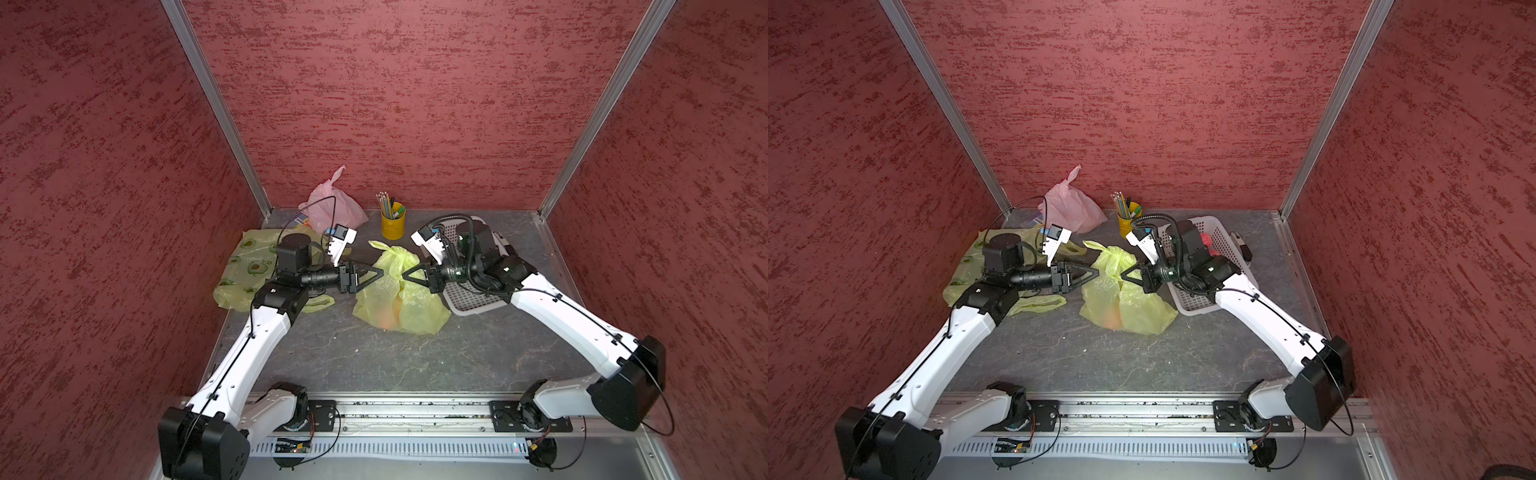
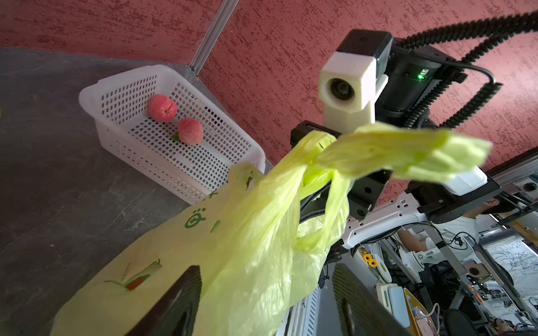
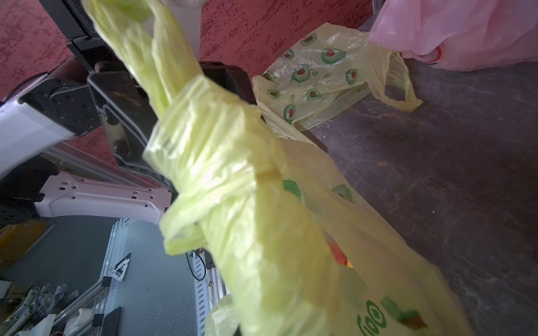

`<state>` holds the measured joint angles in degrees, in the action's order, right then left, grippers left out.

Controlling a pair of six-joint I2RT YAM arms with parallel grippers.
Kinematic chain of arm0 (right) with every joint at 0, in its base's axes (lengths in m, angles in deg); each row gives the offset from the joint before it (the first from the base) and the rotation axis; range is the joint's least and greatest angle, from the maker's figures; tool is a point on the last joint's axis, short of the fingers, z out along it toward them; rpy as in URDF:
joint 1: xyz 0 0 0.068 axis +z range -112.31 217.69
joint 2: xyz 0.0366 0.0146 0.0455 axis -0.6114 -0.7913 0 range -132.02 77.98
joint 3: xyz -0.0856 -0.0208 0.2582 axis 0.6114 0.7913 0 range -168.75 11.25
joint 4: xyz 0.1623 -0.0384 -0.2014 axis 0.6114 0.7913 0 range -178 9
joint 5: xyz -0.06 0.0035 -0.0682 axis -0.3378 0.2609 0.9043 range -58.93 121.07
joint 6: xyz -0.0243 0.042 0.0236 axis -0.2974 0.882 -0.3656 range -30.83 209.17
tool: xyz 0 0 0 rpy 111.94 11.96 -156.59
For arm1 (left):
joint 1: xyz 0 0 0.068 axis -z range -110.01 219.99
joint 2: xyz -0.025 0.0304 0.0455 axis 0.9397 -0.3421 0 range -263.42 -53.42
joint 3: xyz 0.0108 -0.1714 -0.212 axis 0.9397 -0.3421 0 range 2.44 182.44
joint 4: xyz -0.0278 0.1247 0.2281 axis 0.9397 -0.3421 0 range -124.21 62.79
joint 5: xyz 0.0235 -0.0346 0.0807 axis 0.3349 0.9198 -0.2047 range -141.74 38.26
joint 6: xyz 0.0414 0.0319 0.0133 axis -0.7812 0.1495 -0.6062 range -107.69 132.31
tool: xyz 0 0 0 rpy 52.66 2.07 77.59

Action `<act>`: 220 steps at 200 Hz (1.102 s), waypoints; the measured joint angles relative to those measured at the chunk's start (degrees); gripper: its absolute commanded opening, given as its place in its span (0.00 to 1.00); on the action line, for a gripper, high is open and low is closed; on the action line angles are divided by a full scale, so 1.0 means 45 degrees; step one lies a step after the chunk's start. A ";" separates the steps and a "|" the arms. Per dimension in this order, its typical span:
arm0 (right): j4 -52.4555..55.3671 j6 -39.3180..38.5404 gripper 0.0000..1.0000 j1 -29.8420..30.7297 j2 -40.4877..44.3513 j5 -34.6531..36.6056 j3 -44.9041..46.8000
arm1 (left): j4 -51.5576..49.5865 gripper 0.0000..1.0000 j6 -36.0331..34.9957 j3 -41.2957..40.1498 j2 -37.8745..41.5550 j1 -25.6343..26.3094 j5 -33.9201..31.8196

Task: Place the peach into a plastic bag & tie a knot
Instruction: Cross the plastic bag at the center of the board.

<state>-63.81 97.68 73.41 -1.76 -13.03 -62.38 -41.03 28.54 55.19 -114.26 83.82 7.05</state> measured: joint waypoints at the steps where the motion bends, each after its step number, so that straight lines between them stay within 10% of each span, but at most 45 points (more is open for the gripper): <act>1: 0.0000 0.0019 0.00 -0.0005 0.0000 -0.0039 -0.0019 | -0.0010 0.75 -0.0015 0.0000 0.0000 0.0029 -0.0015; 62: -0.0466 0.0583 0.00 -0.0010 0.0000 -0.1477 -0.0355 | -0.0476 0.66 -0.1010 0.0185 -0.0389 0.1875 -0.1501; 104: -0.0816 0.0840 0.00 -0.0044 0.0000 -0.1899 -0.0350 | -0.0505 0.00 -0.1438 0.0248 -0.0374 0.2297 -0.2302; 220: -0.0719 0.0772 0.09 -0.0272 0.0199 -0.0092 -0.0325 | -0.2181 0.00 -0.1569 0.0661 0.1088 0.1967 -0.2735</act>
<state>-67.05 101.16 72.19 -0.87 -13.44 -63.84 -50.85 21.48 58.17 -109.37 92.67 -5.26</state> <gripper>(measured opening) 0.106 0.047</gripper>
